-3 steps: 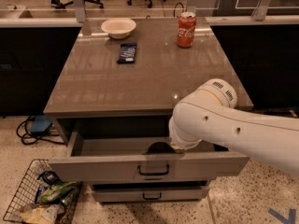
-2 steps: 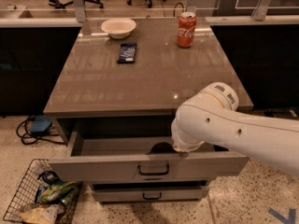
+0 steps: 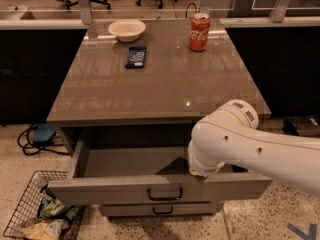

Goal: Open top drawer

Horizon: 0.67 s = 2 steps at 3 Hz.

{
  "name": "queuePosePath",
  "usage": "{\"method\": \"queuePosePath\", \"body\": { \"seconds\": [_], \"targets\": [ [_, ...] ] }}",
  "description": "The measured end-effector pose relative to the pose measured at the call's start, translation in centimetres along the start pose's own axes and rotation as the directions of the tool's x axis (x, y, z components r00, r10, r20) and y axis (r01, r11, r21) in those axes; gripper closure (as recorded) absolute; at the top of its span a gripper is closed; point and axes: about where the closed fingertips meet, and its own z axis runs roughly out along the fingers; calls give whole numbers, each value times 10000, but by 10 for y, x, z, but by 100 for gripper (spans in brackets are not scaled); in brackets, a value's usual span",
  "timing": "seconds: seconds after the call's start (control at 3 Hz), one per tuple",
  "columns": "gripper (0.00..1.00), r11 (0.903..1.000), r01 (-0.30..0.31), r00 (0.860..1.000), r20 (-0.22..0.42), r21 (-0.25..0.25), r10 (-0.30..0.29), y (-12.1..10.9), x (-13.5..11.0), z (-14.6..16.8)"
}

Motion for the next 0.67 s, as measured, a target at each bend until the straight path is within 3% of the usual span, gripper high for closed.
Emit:
{"method": "queuePosePath", "body": {
  "seconds": [0.67],
  "targets": [
    [100, 9880, -1047, 9945, -130, -1139, 1039, 62, 4, -11]
  ]
}}
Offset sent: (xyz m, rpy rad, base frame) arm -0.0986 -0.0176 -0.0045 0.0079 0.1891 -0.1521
